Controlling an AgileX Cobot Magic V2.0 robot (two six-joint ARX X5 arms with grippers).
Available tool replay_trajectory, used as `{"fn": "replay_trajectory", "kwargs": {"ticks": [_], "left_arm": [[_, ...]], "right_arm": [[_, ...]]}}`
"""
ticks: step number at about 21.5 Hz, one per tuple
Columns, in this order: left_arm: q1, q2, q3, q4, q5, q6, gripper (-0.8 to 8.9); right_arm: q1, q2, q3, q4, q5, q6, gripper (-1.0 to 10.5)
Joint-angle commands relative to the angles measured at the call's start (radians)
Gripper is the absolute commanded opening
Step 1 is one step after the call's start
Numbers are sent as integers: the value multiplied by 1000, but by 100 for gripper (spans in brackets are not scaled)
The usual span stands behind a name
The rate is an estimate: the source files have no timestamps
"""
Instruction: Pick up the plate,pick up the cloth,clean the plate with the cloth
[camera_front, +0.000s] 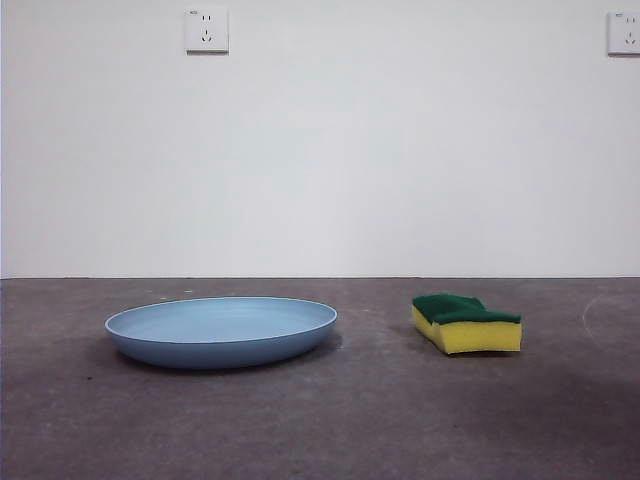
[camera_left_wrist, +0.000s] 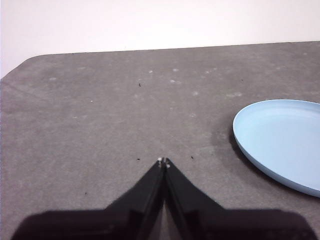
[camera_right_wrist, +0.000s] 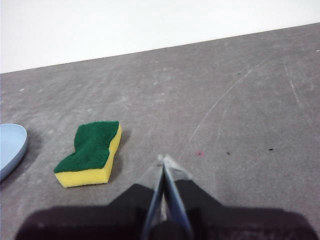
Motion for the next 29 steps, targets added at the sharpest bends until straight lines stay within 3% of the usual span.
{"fn": "replay_trajectory", "kwargs": {"ticks": [1, 12, 17, 19, 22, 24, 29], "left_arm": [[3, -2, -14, 5, -3, -7, -3], [3, -2, -14, 18, 4, -11, -3], [2, -2, -14, 43, 141, -145, -3], [2, -2, -13, 62, 205, -174, -3], [2, -2, -6, 69, 262, -235, -5], [2, -1, 10, 56, 278, -282, -6], [2, 5, 97, -62, 277, -337, -6]], "right_arm": [[0, 0, -10, -6, -2, 10, 0], [0, 0, -10, -6, -3, 14, 0], [0, 0, -10, -6, -3, 25, 0], [0, 0, -9, -6, -3, 81, -1], [0, 0, 7, -7, -6, 259, -11], [0, 3, 29, -7, -6, 340, -11], [0, 42, 126, -22, -10, 354, -12]]}}
